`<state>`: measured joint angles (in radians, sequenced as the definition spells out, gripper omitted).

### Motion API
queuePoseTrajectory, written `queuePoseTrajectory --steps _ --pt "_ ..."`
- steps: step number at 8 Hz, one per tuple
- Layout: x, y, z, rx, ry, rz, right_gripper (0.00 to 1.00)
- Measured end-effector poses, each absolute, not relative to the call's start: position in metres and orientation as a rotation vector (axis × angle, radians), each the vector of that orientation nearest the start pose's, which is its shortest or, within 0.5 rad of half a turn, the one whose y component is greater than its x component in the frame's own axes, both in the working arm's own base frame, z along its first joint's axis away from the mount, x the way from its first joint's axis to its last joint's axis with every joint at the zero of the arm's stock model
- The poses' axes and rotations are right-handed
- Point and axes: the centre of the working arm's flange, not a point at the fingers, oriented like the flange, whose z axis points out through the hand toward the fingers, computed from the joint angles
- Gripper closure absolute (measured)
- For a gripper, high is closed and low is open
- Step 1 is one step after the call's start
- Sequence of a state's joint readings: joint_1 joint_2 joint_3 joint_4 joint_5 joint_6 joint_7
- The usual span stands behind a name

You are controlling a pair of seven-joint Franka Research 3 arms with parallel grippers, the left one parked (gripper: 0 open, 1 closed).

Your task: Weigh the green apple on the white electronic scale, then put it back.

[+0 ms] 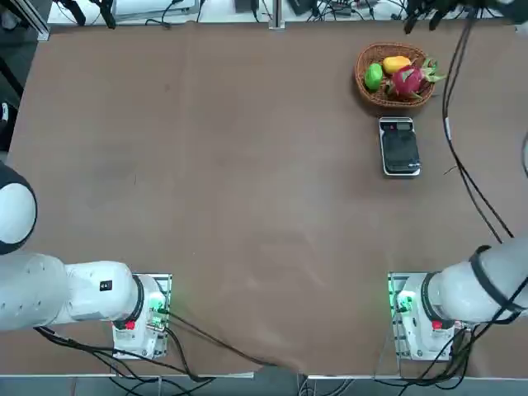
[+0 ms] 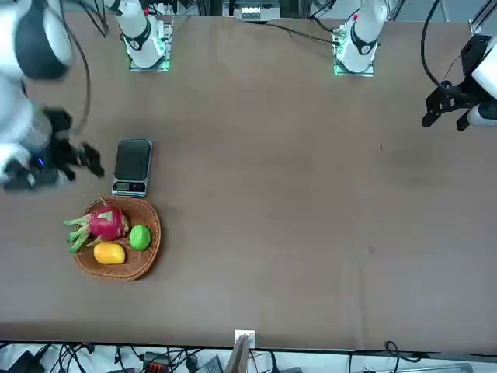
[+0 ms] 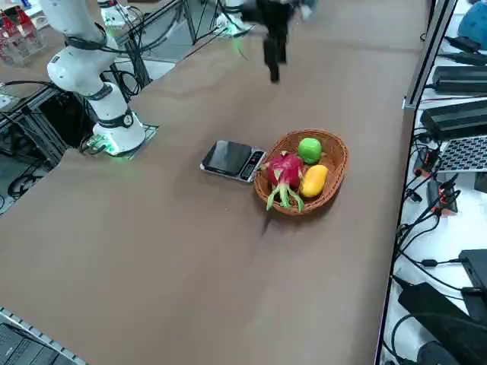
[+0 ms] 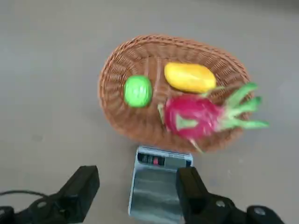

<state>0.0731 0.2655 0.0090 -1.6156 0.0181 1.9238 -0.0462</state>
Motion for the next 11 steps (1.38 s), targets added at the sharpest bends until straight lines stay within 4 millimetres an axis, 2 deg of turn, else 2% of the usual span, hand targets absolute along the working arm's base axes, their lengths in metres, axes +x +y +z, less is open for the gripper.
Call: queuePoseTrajectory --steps 2,3,5,8,11 --pt "0.672 0.062 0.398 -3.111 -0.206 -0.075 0.0" --pt "0.68 0.073 0.369 -3.106 -0.23 -0.087 0.0" --pt "0.689 0.1 0.327 -3.095 -0.284 -0.127 0.0" --pt "0.698 0.102 0.286 -3.139 -0.363 -0.181 0.0" --pt "0.699 0.099 0.266 -3.151 -0.376 -0.162 0.0"
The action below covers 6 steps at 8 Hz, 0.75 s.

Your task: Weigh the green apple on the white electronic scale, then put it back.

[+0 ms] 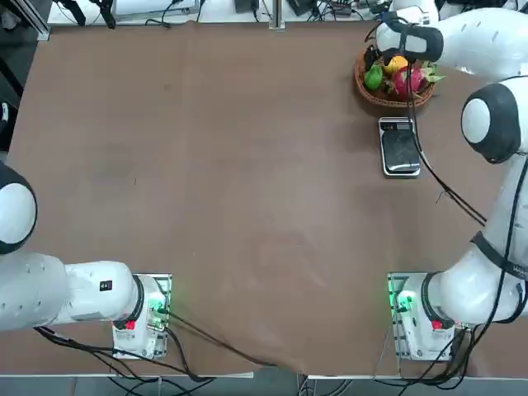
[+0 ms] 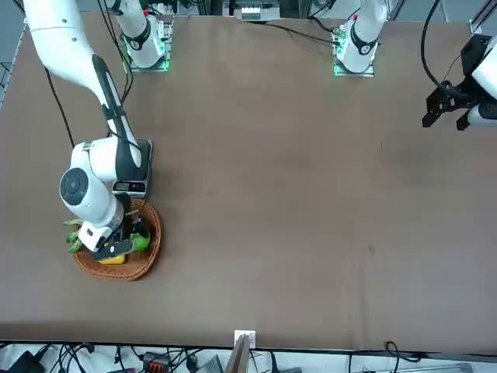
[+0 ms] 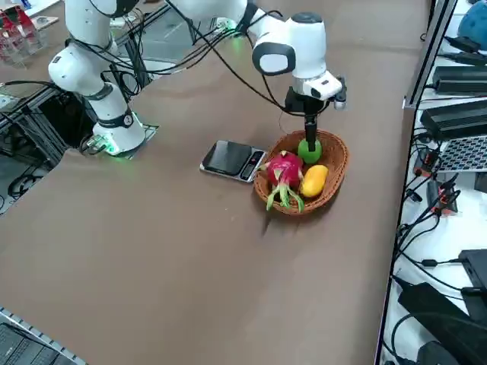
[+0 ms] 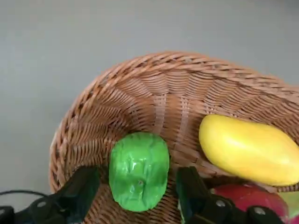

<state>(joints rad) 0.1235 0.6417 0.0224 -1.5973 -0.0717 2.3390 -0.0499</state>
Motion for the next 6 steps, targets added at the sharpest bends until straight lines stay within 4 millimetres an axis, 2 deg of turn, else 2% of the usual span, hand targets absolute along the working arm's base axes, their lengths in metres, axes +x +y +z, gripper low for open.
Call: queuePoseTrajectory --steps 3,6 --pt "0.698 0.098 0.246 -3.153 -0.37 -0.133 0.0" --pt "0.697 0.098 0.238 -3.153 -0.363 -0.117 0.02"
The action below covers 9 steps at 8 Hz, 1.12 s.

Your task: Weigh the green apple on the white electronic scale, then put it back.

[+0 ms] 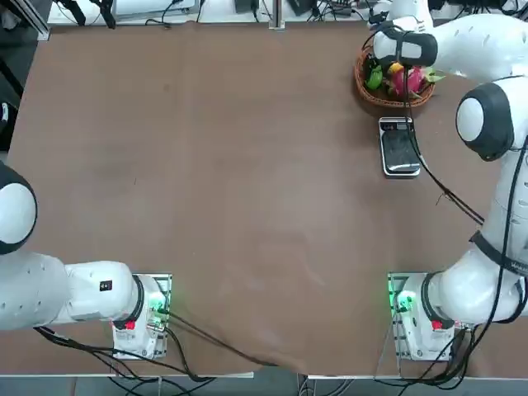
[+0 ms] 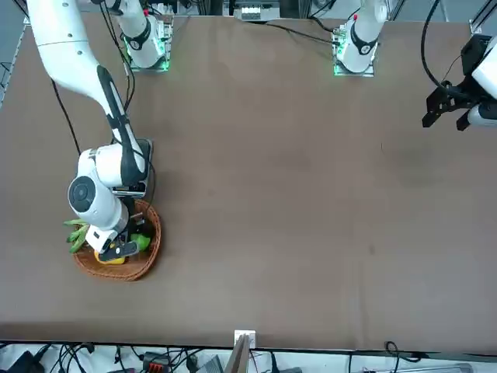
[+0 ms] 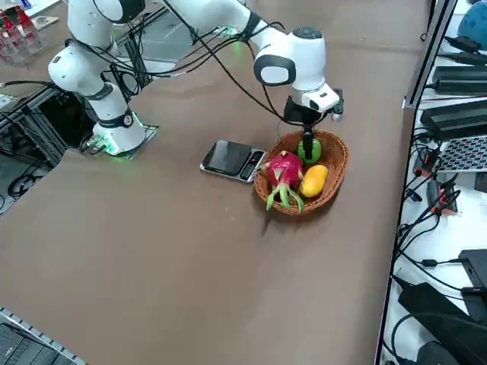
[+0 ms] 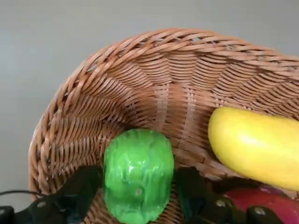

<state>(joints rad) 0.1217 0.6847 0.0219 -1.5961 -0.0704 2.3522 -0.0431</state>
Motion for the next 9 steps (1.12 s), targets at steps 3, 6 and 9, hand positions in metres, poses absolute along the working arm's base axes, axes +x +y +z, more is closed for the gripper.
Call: queuePoseTrajectory --steps 3,6,9 --pt "0.696 0.097 0.23 -3.153 -0.357 -0.1 0.09" --pt "0.697 0.097 0.229 -3.148 -0.345 -0.104 0.27" --pt "0.705 0.095 0.247 -3.148 -0.337 -0.144 0.31"
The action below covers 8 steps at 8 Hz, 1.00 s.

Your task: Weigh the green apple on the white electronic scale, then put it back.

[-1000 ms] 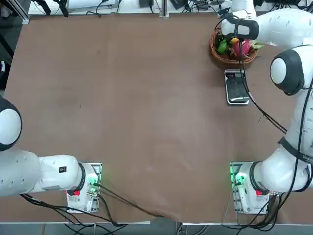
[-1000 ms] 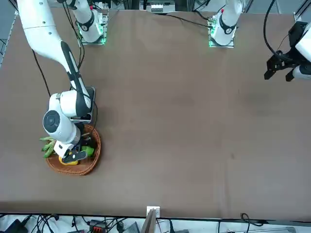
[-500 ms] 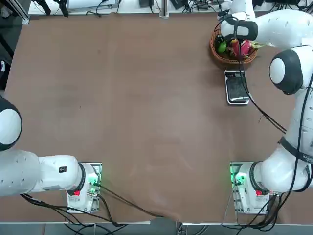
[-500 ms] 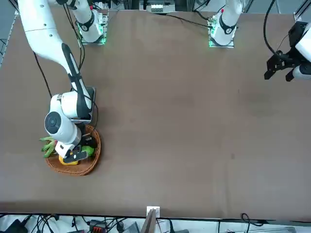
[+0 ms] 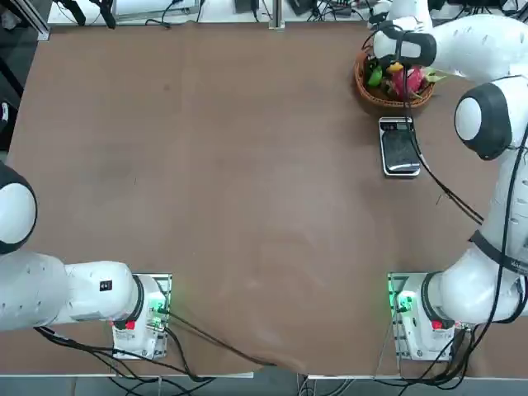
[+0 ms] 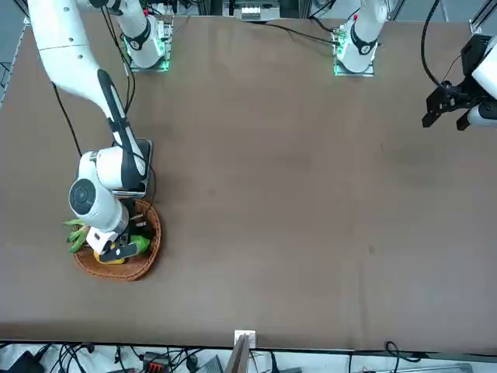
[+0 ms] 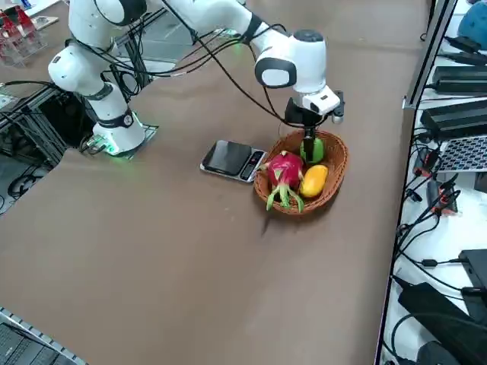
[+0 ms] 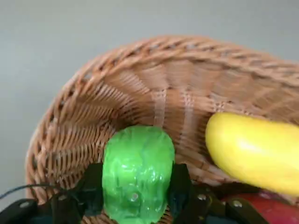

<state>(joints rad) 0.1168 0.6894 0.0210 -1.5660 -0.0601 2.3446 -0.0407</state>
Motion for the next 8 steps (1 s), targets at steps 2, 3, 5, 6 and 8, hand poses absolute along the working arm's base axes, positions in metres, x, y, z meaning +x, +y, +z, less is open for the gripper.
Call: queuePoseTrajectory --steps 2,3,5,6,8 --pt "0.707 0.089 0.296 -3.156 -0.321 -0.13 0.32" --pt "0.701 0.084 0.33 -3.162 -0.311 -0.096 0.32" --pt "0.68 0.07 0.394 -3.166 -0.296 -0.031 0.32" --pt "0.665 0.064 0.416 -3.16 -0.289 -0.025 0.32" --pt "0.625 0.06 0.433 -3.161 -0.291 0.003 0.32"
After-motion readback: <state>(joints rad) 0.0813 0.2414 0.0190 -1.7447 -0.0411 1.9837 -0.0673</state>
